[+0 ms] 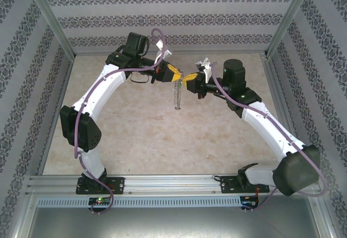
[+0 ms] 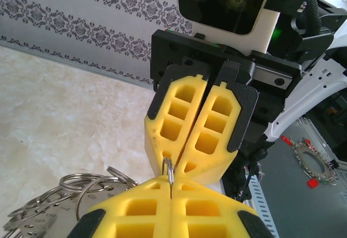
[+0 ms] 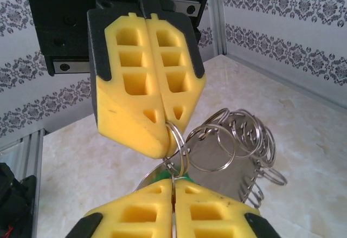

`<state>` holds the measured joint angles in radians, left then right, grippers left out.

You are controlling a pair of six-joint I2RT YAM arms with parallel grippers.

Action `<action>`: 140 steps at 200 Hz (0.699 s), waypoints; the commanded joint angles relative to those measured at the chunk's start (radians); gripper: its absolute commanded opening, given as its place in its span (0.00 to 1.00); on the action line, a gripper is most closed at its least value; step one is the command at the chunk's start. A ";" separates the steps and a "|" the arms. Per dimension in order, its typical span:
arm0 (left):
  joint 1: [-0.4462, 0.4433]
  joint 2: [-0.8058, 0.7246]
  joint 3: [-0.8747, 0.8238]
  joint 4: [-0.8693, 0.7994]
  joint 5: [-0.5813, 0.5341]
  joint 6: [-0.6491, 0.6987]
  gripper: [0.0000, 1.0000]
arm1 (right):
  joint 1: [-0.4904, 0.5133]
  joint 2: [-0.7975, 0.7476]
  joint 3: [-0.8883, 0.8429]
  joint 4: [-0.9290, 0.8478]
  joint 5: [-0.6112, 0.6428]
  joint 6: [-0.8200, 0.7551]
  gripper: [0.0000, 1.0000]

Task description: Put the keys on the keyring

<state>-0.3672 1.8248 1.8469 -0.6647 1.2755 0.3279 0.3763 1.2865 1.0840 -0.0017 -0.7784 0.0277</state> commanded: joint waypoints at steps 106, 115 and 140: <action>-0.010 -0.022 -0.011 0.091 0.041 -0.042 0.00 | 0.075 0.080 0.108 -0.121 -0.060 -0.075 0.00; -0.010 -0.024 -0.015 0.091 0.041 -0.043 0.00 | 0.080 0.087 0.119 -0.124 -0.055 -0.075 0.00; -0.010 -0.025 -0.023 0.097 0.038 -0.043 0.00 | 0.088 0.105 0.141 -0.125 -0.071 -0.068 0.03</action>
<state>-0.3595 1.8244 1.8328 -0.6529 1.2716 0.2977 0.4171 1.3663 1.1805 -0.1177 -0.7818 -0.0231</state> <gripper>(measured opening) 0.045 0.063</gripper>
